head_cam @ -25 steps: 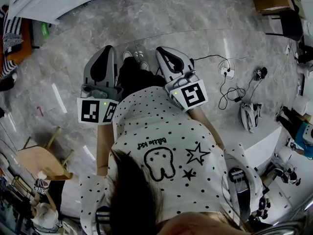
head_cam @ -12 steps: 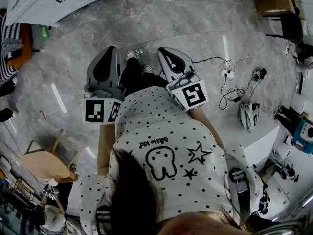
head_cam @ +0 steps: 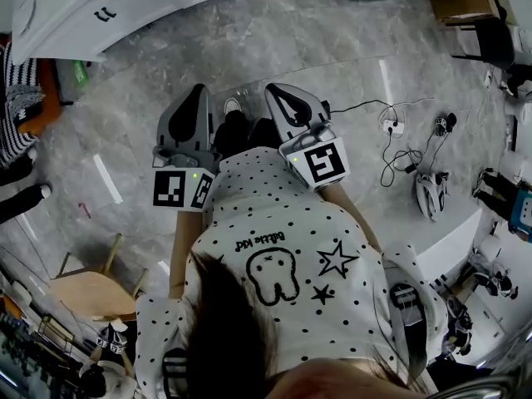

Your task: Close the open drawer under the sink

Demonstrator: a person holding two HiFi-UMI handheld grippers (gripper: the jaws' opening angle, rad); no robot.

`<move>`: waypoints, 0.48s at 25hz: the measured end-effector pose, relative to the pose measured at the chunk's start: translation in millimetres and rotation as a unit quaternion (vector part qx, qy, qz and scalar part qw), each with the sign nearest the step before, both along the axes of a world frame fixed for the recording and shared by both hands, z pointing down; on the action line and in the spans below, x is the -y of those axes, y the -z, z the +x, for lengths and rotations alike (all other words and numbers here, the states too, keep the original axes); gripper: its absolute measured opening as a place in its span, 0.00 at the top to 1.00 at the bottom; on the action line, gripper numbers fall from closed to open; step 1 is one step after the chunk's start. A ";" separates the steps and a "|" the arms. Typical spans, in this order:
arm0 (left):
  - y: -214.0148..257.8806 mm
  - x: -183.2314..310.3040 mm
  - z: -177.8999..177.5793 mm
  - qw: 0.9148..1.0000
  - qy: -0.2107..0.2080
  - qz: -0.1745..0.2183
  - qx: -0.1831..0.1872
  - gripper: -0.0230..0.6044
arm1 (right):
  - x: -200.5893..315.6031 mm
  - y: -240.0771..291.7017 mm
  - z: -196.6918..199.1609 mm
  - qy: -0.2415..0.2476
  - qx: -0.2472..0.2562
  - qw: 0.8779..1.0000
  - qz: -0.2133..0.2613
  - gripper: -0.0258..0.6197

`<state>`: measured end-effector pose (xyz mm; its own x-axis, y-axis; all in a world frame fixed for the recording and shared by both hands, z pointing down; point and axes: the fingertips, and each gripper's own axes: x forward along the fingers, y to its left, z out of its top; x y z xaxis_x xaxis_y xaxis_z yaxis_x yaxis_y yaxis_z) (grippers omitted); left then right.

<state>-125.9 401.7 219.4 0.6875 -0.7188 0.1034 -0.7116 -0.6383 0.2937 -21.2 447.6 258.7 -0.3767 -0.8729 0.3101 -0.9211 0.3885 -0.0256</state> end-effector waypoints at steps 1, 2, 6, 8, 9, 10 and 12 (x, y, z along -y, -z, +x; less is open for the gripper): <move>-0.4 1.6 -0.7 1.000 -0.003 -0.002 -0.001 0.95 | 2.4 -1.6 -3.0 -0.003 -0.008 1.000 -0.002 0.94; -1.0 3.3 -1.6 1.000 -0.004 -0.003 -0.002 0.95 | 4.8 -2.9 -6.5 -0.003 -0.017 1.000 -0.004 0.94; -5.0 9.5 -2.4 1.000 -0.002 -0.008 0.003 0.95 | 10.7 -4.3 -17.1 0.017 -0.055 0.998 -0.005 0.94; -5.8 12.3 -0.1 1.000 0.000 -0.007 0.007 0.95 | 13.1 -4.2 -18.3 0.025 -0.054 0.998 -0.002 0.94; -6.0 14.3 0.6 1.000 0.002 -0.007 0.007 0.95 | 15.0 -4.7 -18.4 0.029 -0.051 0.998 -0.001 0.94; -6.1 16.6 1.1 1.000 0.006 -0.008 0.007 0.95 | 17.3 -5.1 -18.4 0.034 -0.048 0.998 0.000 0.94; -6.0 20.4 2.3 1.000 0.013 -0.011 0.007 0.95 | 21.5 -3.8 -17.7 0.044 -0.041 0.998 0.004 0.94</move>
